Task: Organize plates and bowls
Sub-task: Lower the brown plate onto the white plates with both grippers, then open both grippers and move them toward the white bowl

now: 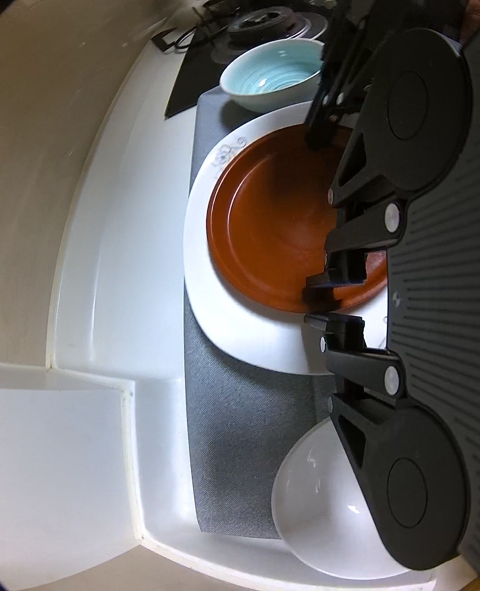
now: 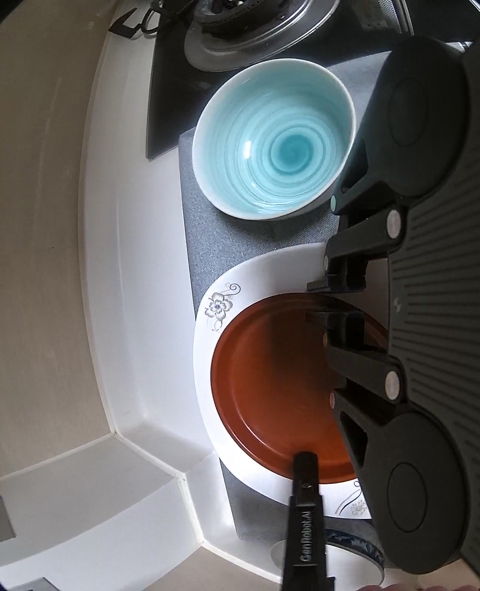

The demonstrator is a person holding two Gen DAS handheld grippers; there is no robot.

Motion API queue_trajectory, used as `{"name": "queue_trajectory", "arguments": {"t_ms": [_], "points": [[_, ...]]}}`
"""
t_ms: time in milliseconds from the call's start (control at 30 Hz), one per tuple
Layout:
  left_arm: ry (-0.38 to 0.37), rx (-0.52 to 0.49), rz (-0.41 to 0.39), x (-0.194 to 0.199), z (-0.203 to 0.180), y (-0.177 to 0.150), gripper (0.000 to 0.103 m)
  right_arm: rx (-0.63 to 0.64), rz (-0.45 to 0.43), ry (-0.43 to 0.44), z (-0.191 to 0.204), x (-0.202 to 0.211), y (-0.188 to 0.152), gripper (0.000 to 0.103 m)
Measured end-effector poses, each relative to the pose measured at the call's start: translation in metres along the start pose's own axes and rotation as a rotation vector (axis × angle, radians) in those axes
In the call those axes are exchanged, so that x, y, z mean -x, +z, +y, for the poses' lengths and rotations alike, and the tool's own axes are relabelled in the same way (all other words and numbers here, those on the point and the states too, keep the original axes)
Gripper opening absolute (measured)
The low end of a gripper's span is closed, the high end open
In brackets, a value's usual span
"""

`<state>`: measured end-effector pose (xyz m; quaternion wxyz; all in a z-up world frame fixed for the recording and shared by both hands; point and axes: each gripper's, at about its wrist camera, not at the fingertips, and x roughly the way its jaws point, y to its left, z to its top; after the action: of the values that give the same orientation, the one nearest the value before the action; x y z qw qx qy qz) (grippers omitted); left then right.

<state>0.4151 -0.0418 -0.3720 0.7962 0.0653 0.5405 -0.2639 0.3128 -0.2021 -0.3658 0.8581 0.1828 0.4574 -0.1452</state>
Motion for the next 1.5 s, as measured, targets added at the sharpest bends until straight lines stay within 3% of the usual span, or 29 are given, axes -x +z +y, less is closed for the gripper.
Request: {"name": "queue_trajectory", "arguments": {"t_ms": [100, 200, 233, 333, 433, 500, 567, 633, 667, 767, 867, 933, 1000, 1100, 1133, 1167, 1300, 1500], "points": [[-0.03, 0.002, -0.035, 0.018, 0.002, -0.005, 0.025, -0.035, -0.003, 0.025, -0.003, 0.003, -0.001, 0.025], [-0.081, 0.035, -0.09, 0.046, 0.014, -0.014, 0.056, -0.051, -0.019, 0.055, -0.006, 0.011, -0.001, 0.028], [-0.1, 0.053, -0.101, 0.055, 0.02, -0.017, 0.061, -0.059, -0.03, 0.061, -0.007, 0.016, -0.001, 0.034], [-0.132, 0.119, -0.137, 0.085, 0.045, -0.032, 0.064, -0.077, -0.077, 0.076, -0.006, 0.036, -0.003, 0.05], [-0.082, 0.178, -0.207, 0.11, 0.072, -0.052, 0.066, -0.074, -0.1, 0.141, 0.003, 0.051, -0.003, 0.058], [-0.022, 0.222, -0.265, 0.118, 0.088, -0.065, 0.066, -0.045, -0.089, 0.199, 0.018, 0.055, -0.004, 0.063], [-0.006, 0.255, -0.272, 0.115, 0.102, -0.073, 0.063, 0.007, -0.064, 0.256, 0.039, 0.051, -0.007, 0.063], [0.016, 0.289, -0.237, 0.108, 0.115, -0.077, 0.053, 0.056, -0.059, 0.318, 0.059, 0.047, -0.009, 0.062], [0.04, 0.306, -0.228, 0.105, 0.119, -0.079, 0.041, 0.085, -0.062, 0.353, 0.07, 0.046, -0.01, 0.062], [0.047, 0.347, -0.226, 0.104, 0.13, -0.087, 0.034, 0.153, -0.055, 0.423, 0.099, 0.04, -0.013, 0.057], [0.043, 0.403, -0.218, 0.103, 0.14, -0.094, 0.029, 0.18, -0.012, 0.439, 0.117, 0.027, -0.014, 0.043], [-0.004, 0.447, -0.189, 0.1, 0.147, -0.098, 0.029, 0.181, 0.012, 0.444, 0.124, 0.019, -0.014, 0.035], [-0.057, 0.483, -0.173, 0.094, 0.157, -0.098, 0.029, 0.192, 0.031, 0.431, 0.13, 0.012, -0.016, 0.035], [-0.054, 0.482, -0.154, 0.084, 0.161, -0.098, 0.028, 0.192, 0.045, 0.407, 0.136, 0.005, -0.019, 0.034], [-0.074, 0.485, -0.154, 0.081, 0.162, -0.098, 0.02, 0.179, 0.048, 0.411, 0.137, 0.004, -0.019, 0.034], [-0.095, 0.491, -0.154, 0.078, 0.165, -0.099, 0.02, 0.187, 0.053, 0.408, 0.139, 0.003, -0.019, 0.034], [-0.087, 0.477, -0.144, 0.08, 0.163, -0.099, 0.019, 0.269, 0.06, 0.371, 0.148, 0.0, -0.024, 0.017], [-0.072, 0.468, -0.097, 0.092, 0.158, -0.114, 0.021, 0.28, 0.131, 0.396, 0.149, 0.011, -0.031, 0.014]]}}
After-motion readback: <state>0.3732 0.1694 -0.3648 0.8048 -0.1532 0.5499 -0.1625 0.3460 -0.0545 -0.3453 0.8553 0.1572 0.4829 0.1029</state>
